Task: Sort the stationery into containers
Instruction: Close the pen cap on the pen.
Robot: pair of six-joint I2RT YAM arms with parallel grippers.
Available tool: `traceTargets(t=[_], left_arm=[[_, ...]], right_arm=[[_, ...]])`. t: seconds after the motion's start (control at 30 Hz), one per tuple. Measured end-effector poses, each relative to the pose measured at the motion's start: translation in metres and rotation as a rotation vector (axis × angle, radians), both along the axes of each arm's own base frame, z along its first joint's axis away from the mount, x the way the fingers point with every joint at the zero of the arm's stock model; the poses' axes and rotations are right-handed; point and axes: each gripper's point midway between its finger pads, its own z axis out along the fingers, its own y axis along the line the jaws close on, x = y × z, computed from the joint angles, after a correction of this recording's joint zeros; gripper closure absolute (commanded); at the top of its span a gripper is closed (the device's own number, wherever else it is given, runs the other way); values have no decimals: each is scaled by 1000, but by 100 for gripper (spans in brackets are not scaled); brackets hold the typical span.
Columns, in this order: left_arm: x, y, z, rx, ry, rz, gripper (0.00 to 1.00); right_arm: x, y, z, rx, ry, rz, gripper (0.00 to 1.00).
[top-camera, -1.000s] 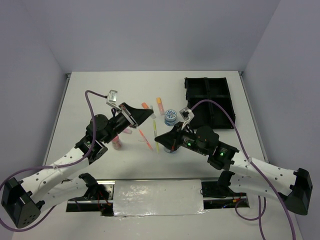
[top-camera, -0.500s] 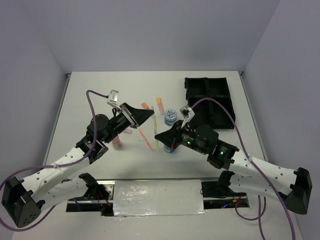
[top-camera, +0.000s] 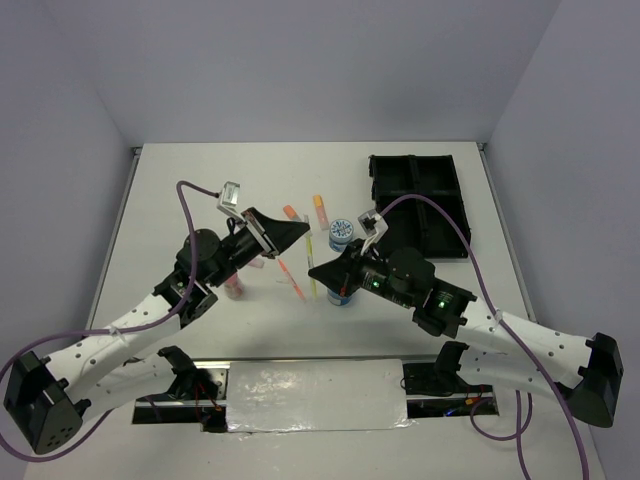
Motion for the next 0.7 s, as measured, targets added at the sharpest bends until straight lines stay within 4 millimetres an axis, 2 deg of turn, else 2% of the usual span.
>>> traceTargets(t=[0.5,0.7], left_arm=[[-2,-2,-4,-4,-10,-17,100],[-7,-7,-3,-6,-23,-49,100]], right_arm=[[3,-3,-2,-26,1,-21,100],[8,-5,5,-21,-13,-42,100]])
